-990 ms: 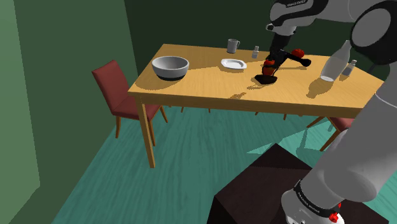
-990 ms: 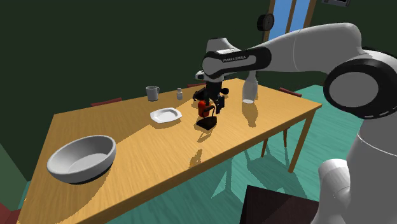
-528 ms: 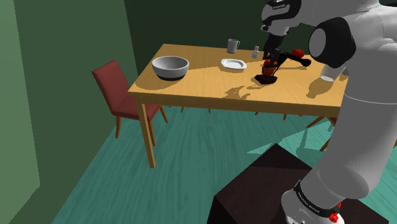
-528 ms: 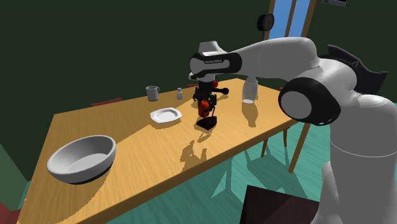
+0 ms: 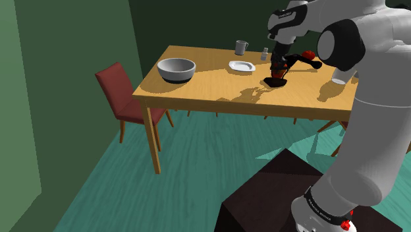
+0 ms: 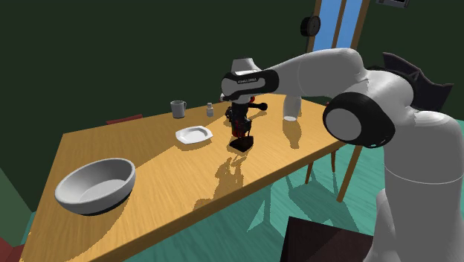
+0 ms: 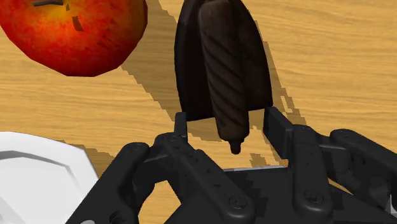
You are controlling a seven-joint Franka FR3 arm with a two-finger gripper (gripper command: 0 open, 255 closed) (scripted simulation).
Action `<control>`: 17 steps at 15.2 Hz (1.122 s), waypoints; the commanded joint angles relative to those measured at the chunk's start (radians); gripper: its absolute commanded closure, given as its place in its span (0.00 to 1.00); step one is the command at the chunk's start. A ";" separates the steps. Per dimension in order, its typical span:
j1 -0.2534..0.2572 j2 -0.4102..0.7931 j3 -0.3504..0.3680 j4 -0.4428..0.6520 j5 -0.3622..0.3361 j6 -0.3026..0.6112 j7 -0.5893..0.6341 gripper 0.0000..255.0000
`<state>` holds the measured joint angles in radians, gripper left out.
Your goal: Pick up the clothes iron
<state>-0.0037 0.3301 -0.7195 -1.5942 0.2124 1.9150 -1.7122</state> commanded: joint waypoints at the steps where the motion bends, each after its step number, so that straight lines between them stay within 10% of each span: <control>1: 0.000 0.000 0.000 -0.002 0.000 0.003 0.000 1.00; 17: -0.010 -0.006 -0.006 0.099 -0.008 -0.103 0.006 1.00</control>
<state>-0.0127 0.3225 -0.7257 -1.5102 0.2043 1.8262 -1.7084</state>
